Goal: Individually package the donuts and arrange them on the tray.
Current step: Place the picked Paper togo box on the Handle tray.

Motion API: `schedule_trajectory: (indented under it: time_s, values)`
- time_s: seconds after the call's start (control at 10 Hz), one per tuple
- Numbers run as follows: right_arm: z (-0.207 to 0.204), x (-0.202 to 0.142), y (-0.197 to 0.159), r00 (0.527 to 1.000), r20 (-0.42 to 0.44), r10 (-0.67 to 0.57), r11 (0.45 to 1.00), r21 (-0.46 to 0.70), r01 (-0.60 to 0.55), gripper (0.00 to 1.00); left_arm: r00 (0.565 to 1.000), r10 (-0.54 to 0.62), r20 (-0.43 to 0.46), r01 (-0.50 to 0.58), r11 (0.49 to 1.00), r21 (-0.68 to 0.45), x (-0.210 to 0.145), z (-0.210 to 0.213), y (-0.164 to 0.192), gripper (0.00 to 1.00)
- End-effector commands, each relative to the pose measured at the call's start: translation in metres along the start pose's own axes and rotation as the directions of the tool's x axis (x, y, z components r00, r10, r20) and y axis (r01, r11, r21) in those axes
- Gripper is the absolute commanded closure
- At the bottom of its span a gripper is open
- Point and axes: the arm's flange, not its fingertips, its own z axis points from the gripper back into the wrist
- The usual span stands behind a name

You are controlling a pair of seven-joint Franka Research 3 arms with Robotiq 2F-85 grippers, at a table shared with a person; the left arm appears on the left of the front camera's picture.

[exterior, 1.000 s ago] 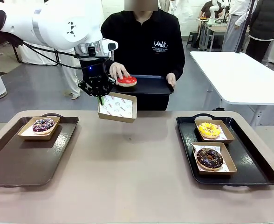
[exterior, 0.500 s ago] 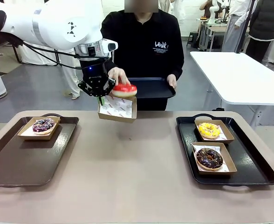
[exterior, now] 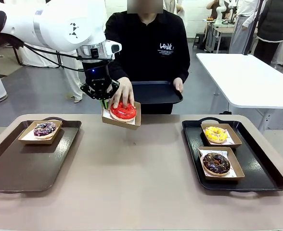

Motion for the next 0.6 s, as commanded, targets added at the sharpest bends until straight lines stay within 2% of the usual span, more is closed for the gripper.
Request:
schedule_trajectory:
  time_s: [0.0,0.5]
  values:
    - [-0.0003,-0.0004,0.0001,1.000,-0.001,0.000,1.000,0.007,0.000,0.00,1.000,-0.005,0.000,0.005,1.000,-0.002,-0.0012,0.0008,0.0007,1.00]
    - [-0.0003,-0.0004,0.0001,1.000,-0.001,0.000,1.000,0.007,0.000,0.00,1.000,-0.005,0.000,0.005,1.000,-0.002,-0.0012,0.0008,0.0007,1.00]
